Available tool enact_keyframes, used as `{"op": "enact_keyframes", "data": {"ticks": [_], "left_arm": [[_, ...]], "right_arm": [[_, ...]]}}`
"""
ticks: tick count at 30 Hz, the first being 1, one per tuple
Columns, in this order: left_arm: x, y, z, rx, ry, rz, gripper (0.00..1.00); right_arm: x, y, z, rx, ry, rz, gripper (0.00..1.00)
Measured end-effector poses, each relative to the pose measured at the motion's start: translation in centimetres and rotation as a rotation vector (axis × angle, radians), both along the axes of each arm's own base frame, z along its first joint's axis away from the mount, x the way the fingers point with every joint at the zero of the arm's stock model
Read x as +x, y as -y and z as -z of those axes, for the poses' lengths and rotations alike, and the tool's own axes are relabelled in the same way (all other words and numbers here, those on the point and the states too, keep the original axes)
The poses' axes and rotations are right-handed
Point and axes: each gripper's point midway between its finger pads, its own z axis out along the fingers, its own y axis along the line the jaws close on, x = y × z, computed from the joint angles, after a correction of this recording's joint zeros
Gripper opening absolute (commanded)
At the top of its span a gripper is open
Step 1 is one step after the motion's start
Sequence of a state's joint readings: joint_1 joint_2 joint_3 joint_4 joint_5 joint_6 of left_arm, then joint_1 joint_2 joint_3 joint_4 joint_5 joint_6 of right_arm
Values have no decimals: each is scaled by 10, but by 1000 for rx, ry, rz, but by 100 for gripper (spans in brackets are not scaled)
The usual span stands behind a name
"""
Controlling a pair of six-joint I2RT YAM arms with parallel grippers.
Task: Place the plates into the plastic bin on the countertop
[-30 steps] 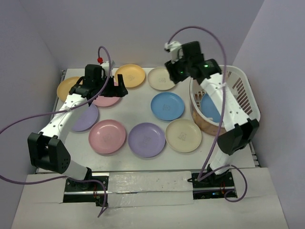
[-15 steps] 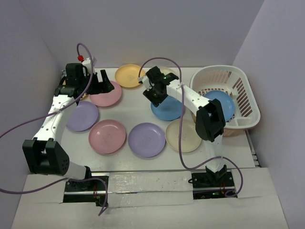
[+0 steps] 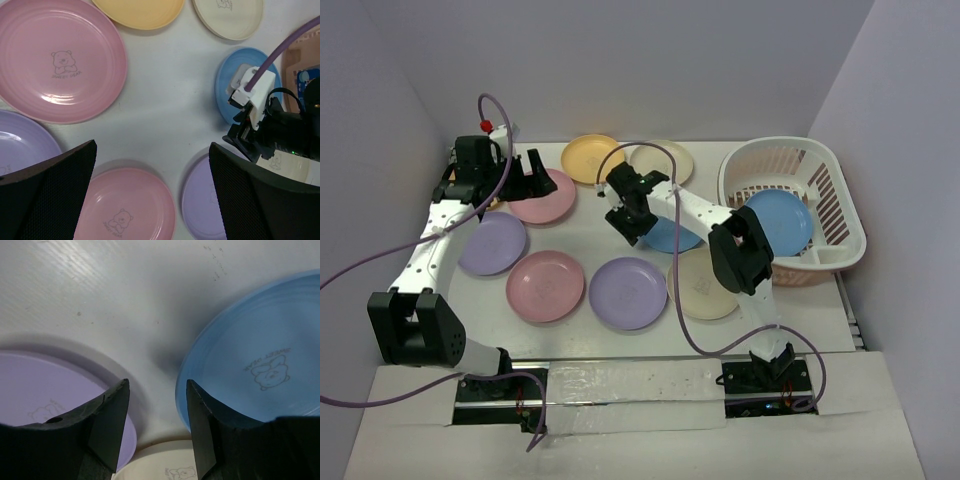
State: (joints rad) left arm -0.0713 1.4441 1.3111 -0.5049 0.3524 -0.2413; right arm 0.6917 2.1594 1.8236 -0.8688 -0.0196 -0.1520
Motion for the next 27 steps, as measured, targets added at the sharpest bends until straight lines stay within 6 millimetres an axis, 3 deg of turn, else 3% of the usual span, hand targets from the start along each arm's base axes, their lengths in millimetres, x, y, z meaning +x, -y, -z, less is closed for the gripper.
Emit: {"op": "enact_keyframes", "data": {"ticks": [8, 10, 12, 13, 20, 22, 24, 27], "left_arm": [[-1, -4, 4, 2, -9, -8, 99], [-1, -4, 5, 3, -11, -7, 99], [-1, -4, 7, 6, -13, -5, 99], [-2, -5, 8, 8, -14, -5, 99], [-1, -8, 9, 9, -17, -12, 99], [-1, -8, 9, 9, -18, -13, 99], [-1, -8, 9, 8, -18, -14, 99], [-1, -8, 9, 8, -19, -15, 99]], "right_arm": [[6, 10, 32, -88, -2, 70, 48], [9, 12, 36, -106, 8, 84, 33], [13, 15, 38, -122, 27, 96, 5], [15, 15, 37, -127, 39, 103, 0], [21, 17, 22, -129, 87, 136, 0], [15, 7, 6, -67, 60, 126, 0], [12, -11, -26, 42, 48, 109, 0], [12, -49, -101, 271, 74, 48, 0]]}}
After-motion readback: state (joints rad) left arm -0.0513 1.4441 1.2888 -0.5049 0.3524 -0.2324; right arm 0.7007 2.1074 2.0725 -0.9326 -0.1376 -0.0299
